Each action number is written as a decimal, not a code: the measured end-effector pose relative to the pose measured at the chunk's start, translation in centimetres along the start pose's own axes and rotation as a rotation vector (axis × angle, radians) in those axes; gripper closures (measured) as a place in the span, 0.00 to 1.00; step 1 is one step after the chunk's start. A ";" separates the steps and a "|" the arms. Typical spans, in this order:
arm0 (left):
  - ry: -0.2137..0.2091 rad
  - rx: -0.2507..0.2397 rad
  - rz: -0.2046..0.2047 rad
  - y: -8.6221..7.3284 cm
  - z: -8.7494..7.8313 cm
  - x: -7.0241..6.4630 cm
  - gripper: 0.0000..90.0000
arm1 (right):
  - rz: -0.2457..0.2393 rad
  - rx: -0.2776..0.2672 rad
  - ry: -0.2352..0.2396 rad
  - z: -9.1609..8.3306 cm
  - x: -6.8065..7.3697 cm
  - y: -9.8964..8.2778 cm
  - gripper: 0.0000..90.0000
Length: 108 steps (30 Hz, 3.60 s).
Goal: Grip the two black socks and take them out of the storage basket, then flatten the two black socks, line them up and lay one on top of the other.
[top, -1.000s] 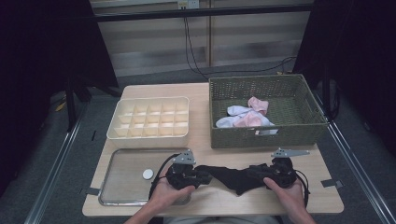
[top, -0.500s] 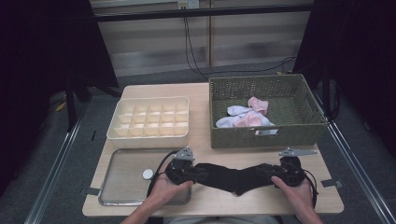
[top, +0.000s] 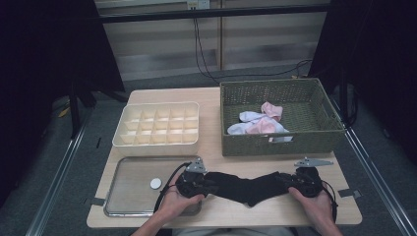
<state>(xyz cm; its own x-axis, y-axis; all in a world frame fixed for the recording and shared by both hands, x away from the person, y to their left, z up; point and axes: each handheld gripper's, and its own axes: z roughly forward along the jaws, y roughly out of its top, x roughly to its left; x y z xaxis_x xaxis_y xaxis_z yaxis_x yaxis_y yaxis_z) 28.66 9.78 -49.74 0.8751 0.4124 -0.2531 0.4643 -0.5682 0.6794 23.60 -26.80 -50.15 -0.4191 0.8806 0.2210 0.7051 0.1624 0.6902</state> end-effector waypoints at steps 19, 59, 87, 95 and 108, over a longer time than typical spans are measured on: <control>-0.017 -0.030 0.028 0.3 0.0 -1.4 0.80 | 0.044 -0.066 -0.053 -1.5 -1.2 0.2 0.86; 0.014 -0.068 -0.037 0.6 -0.3 -0.1 0.63 | 0.026 -0.067 0.193 0.1 1.8 1.1 0.77; 0.120 -0.116 -0.081 -3.2 -7.3 1.3 0.43 | -0.020 -0.103 0.199 0.6 3.4 5.3 0.35; 0.125 -0.144 -0.100 -4.1 -8.3 1.4 0.42 | -0.023 -0.122 0.233 0.6 3.9 7.1 0.35; 0.152 -0.160 -0.105 -4.1 -9.0 1.9 0.41 | -0.089 -0.162 0.265 0.0 3.7 12.6 0.44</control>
<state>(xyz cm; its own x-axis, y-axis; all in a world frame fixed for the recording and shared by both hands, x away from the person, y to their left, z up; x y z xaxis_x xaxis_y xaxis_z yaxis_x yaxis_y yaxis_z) 27.20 19.28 -46.80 0.7873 0.5722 -0.2295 0.5131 -0.4016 0.7586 30.92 -21.48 -40.61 -0.6241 0.7164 0.3119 0.5677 0.1416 0.8109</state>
